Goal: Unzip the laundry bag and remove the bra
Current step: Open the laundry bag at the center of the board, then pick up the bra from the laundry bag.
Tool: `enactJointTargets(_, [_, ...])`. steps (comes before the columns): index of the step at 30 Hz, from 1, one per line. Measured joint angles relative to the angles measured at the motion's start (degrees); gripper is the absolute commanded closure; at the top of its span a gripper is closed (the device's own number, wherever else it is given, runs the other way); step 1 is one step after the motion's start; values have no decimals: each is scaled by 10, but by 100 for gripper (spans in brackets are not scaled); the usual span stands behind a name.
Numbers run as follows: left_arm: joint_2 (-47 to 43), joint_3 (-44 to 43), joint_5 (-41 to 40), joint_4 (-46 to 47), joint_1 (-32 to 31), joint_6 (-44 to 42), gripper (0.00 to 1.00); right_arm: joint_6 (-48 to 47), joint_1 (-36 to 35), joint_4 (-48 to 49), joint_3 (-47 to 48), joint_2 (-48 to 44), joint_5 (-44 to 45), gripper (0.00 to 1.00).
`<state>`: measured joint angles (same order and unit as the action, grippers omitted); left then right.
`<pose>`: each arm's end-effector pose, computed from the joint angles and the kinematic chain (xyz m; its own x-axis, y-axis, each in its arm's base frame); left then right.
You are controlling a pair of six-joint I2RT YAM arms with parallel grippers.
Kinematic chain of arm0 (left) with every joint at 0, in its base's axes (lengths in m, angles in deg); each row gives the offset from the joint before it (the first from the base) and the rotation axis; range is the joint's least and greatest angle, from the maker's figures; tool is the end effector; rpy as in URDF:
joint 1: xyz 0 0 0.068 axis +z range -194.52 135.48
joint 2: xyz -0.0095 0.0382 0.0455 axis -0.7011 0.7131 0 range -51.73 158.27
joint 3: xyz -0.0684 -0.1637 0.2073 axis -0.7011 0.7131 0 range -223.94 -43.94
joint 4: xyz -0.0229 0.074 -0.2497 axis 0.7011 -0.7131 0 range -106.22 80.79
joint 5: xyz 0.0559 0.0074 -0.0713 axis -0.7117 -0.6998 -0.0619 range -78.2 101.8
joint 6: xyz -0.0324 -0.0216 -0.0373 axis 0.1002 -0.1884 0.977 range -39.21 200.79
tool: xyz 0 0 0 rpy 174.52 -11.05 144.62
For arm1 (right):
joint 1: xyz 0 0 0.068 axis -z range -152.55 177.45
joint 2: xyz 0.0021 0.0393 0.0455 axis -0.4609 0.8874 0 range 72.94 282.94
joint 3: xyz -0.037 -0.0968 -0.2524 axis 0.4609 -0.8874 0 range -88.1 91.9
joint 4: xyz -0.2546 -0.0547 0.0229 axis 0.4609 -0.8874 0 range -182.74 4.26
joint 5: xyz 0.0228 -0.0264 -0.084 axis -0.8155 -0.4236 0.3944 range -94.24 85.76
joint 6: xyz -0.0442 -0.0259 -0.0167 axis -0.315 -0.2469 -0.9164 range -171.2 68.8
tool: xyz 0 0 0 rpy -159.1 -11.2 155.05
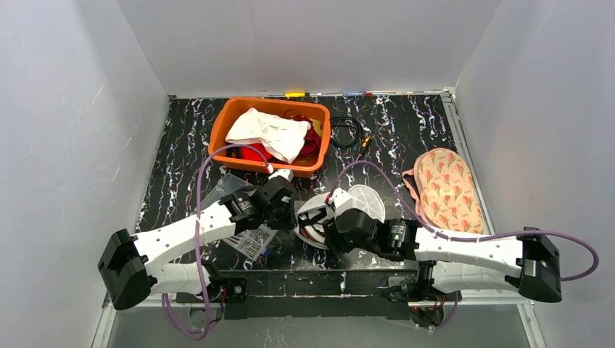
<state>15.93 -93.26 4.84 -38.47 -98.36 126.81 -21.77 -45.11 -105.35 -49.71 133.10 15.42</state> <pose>0.1480 -0.1951 0.2570 -0.8445 -0.0549 -0.5328 0.2097 0.8814 -0.4232 0.0772 0.2054 0.2363 -0.5769 -0.2924 -0.7627 -0.6192 0.7655 0.1749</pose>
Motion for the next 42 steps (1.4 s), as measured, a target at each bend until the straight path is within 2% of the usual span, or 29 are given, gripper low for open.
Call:
enactJointTargets(7, [0,2,1,-4,0,-1,83,34,-50,1,-17,-6,19,41])
enactJointTargets(14, [-3,12,4,5,0,-9,84,56,-56,0,-14,-42,69,35])
enactJointTargets(19, [-16,32,18,27,0,-15,84,52,-56,23,12,-63,87,34])
enactJointTargets(25, [-22,44,28,46,0,-23,84,17,-56,54,89,33,93,37])
enactJointTargets(35, [-55,73,31,57,0,-23,85,-24,-56,76,100,151,108,40])
enactJointTargets(39, [-67,80,31,55,0,-23,85,-31,-56,82,110,176,107,49])
enactJointTargets(42, [-71,84,31,54,0,-22,87,-33,-56,84,116,189,110,64])
